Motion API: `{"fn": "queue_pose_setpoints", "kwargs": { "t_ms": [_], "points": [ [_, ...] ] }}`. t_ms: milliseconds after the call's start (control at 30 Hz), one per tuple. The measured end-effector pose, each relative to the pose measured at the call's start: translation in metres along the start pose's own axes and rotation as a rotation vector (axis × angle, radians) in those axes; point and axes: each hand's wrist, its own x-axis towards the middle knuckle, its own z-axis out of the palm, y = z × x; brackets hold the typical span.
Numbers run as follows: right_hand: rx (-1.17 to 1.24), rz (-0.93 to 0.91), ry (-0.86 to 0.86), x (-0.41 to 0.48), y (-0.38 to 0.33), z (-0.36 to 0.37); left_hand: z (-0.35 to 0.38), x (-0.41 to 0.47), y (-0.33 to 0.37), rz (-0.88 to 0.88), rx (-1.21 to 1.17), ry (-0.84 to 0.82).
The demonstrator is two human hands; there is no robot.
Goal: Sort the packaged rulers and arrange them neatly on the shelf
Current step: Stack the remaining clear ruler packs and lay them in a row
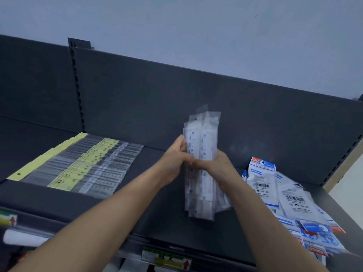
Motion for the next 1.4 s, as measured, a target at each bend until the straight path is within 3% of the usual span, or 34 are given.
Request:
{"fn": "queue_pose_setpoints", "kwargs": {
  "t_ms": [67, 167, 267, 367, 433, 533, 733, 833, 1067, 1400],
  "points": [
    [-0.307, -0.095, 0.034, 0.007, -0.011, 0.001, -0.008, 0.002, 0.01, 0.099, 0.31, 0.124],
    [-0.814, -0.175, 0.021, 0.009, -0.033, 0.007, -0.028, -0.002, 0.021, 0.421, 1.146, 0.31],
    [-1.048, -0.211, -0.144, 0.012, -0.034, 0.018, -0.05, -0.006, 0.02, 0.694, 1.661, 0.268],
    [-1.133, -0.181, -0.318, 0.018, -0.012, 0.031, -0.061, -0.008, 0.011, 0.645, 1.898, 0.052],
    [-1.09, -0.159, -0.357, 0.019, -0.003, 0.034, -0.06, -0.008, 0.004, 0.385, 1.922, -0.122],
    [-1.055, -0.083, -0.36, 0.022, 0.0, 0.023, -0.061, -0.004, -0.001, 0.186, 1.829, -0.15],
    [-1.157, 0.007, -0.343, 0.026, 0.006, -0.018, -0.063, 0.009, 0.0, 0.176, 1.857, -0.082],
    [-1.099, -0.045, -0.299, 0.026, 0.011, -0.02, -0.055, 0.013, 0.0, 0.064, 1.905, -0.155],
    [-1.04, 0.01, -0.211, 0.022, 0.023, -0.034, -0.06, 0.014, -0.004, 0.103, 1.824, -0.105],
    [-0.569, -0.262, -0.153, 0.022, 0.034, -0.027, -0.052, 0.011, 0.007, 0.042, 1.718, -0.11]
  ]
}}
